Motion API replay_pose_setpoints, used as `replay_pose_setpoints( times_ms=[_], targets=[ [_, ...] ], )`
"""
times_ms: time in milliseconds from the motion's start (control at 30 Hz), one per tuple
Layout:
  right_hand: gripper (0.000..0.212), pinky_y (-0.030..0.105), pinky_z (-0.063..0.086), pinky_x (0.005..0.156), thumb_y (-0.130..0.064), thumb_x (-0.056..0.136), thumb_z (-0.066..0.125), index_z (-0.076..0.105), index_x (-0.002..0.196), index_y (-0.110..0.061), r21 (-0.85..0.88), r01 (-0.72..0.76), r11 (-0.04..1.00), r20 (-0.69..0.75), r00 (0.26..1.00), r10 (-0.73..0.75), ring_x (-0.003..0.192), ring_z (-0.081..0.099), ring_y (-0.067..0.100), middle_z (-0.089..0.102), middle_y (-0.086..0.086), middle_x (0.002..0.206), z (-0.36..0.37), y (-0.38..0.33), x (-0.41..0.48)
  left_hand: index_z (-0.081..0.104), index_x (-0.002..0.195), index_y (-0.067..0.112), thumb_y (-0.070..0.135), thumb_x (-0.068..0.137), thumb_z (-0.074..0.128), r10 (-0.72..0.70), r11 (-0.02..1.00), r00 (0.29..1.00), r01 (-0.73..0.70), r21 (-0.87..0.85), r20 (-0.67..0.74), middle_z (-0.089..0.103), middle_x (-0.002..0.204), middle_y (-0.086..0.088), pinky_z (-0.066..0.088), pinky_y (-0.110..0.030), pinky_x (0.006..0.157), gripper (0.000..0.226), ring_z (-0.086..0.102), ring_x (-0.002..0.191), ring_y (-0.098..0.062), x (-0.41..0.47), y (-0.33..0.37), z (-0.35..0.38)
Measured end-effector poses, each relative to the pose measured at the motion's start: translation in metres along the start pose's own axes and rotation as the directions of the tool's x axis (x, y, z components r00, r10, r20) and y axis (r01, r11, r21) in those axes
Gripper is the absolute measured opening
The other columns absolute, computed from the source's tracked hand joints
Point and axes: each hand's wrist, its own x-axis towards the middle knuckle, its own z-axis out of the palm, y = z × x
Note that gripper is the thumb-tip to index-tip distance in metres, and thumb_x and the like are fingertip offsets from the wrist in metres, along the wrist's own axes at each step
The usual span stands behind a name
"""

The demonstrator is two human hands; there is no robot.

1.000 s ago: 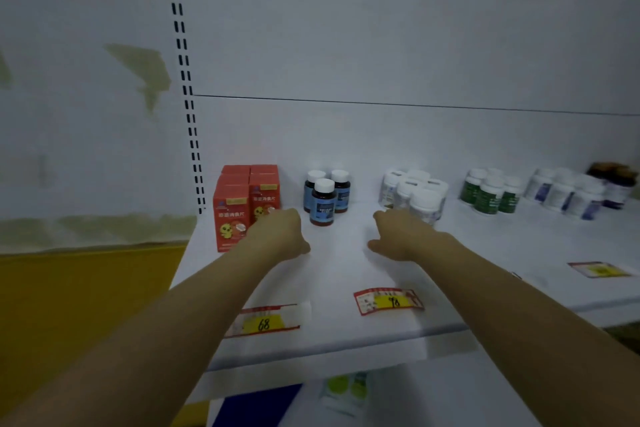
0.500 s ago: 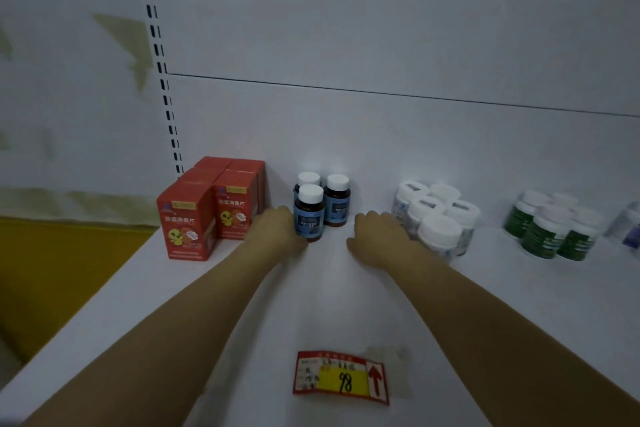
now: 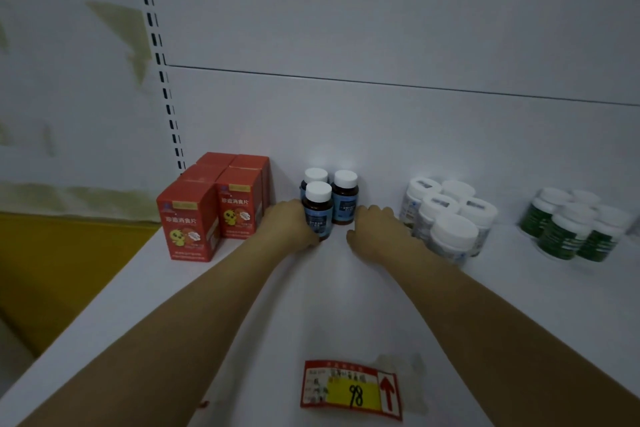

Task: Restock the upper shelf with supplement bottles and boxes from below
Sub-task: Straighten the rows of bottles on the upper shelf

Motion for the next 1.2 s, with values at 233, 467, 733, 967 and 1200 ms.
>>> replay_pose_setpoints(
  times_ms=[233, 467, 733, 967, 1200],
  targets=[
    [0.040, 0.037, 0.039, 0.096, -0.028, 0.096, 0.042, 0.043, 0.129, -0.006, -0.064, 0.004, 0.998, 0.039, 0.999, -0.002, 0.123, 0.040, 0.032, 0.045, 0.015, 0.132, -0.011, -0.010, -0.040, 0.052, 0.120, 0.006, 0.024, 0.085, 0.066, 0.000, 0.998, 1.000, -0.001, 0.064, 0.017, 0.059, 0.119, -0.011, 0.044, -0.026, 0.078, 0.042, 0.058, 0.104, -0.024, -0.026, -0.005, -0.007],
    [0.036, 0.037, 0.042, 0.090, -0.028, 0.096, 0.042, 0.048, 0.123, -0.005, -0.047, -0.029, 0.998, 0.018, 0.999, 0.030, 0.119, 0.045, 0.032, 0.049, 0.015, 0.128, -0.018, -0.011, -0.114, 0.053, 0.120, 0.006, 0.032, 0.083, 0.069, 0.077, 0.986, 0.988, -0.095, 0.138, 0.132, 0.058, 0.112, -0.009, 0.045, -0.026, 0.081, 0.048, 0.057, 0.106, -0.022, -0.060, 0.019, -0.005],
    [0.038, 0.036, 0.039, 0.099, -0.027, 0.096, 0.042, 0.045, 0.128, -0.007, -0.086, -0.248, 0.965, 0.067, 0.965, 0.254, 0.124, 0.041, 0.030, 0.045, 0.013, 0.134, -0.028, 0.072, -0.174, 0.045, 0.125, 0.007, 0.043, 0.079, 0.070, 0.254, 0.960, 0.946, -0.272, 0.066, 0.203, 0.054, 0.125, -0.012, 0.046, -0.031, 0.085, 0.064, 0.053, 0.108, -0.024, -0.076, 0.071, 0.026],
    [0.045, 0.038, 0.041, 0.096, -0.039, 0.095, 0.044, 0.043, 0.127, -0.008, -0.092, -0.325, 0.941, 0.023, 0.944, 0.328, 0.122, 0.043, 0.031, 0.046, 0.014, 0.132, -0.040, 0.143, -0.167, 0.036, 0.137, 0.011, 0.057, 0.076, 0.066, 0.272, 0.946, 0.941, -0.299, 0.122, 0.200, 0.042, 0.139, -0.011, 0.038, -0.038, 0.101, 0.082, 0.038, 0.128, -0.030, -0.061, 0.093, 0.049],
    [0.053, 0.036, 0.044, 0.094, -0.048, 0.094, 0.045, 0.043, 0.129, -0.008, -0.077, -0.196, 0.978, -0.017, 0.981, 0.195, 0.120, 0.048, 0.030, 0.050, 0.014, 0.131, -0.033, 0.185, -0.114, 0.031, 0.143, 0.015, 0.072, 0.068, 0.062, 0.239, 0.957, 0.964, -0.255, 0.142, 0.120, 0.038, 0.147, -0.007, 0.032, -0.037, 0.107, 0.099, 0.033, 0.134, -0.027, -0.047, 0.117, 0.068]
  ],
)
